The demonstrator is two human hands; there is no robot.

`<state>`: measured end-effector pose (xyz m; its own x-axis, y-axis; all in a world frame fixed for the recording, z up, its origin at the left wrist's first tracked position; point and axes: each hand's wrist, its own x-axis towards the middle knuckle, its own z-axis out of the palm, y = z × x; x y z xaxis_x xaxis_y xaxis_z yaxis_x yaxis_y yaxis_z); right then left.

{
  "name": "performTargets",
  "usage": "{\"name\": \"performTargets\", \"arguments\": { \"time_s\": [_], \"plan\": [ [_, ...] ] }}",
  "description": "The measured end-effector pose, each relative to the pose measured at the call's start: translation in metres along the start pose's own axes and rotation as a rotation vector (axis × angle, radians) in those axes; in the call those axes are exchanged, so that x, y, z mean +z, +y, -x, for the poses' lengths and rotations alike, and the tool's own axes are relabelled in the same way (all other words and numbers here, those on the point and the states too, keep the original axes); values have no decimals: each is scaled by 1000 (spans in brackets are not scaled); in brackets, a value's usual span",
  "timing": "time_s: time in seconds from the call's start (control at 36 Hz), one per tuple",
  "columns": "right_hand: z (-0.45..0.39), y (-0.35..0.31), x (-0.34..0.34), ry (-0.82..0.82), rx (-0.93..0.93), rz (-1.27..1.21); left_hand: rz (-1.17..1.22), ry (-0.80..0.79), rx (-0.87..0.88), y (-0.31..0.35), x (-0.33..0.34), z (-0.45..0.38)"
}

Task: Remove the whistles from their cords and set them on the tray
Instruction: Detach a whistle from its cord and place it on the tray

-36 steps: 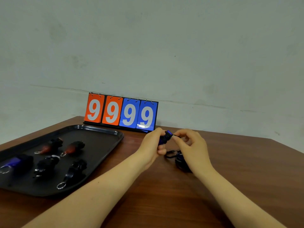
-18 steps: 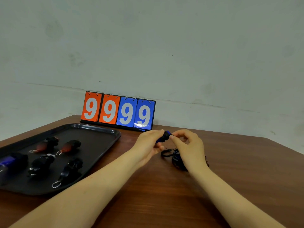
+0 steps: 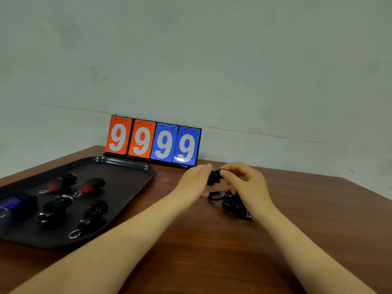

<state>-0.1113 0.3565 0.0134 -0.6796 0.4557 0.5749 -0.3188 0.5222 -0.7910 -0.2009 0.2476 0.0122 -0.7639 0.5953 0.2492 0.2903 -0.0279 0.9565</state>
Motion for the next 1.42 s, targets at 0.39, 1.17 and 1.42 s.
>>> {"name": "performTargets", "arguments": {
  "time_s": [0.39,1.17,1.42],
  "plan": [
    [0,-3,3,-265,504,-706,-39,-68,204,0,5,9],
    [4,-7,9,-131,285,-232,-30,-57,242,-2,-3,11],
    [9,-4,18,-133,242,-272,96,-11,281,5,9,14]
  ]
}}
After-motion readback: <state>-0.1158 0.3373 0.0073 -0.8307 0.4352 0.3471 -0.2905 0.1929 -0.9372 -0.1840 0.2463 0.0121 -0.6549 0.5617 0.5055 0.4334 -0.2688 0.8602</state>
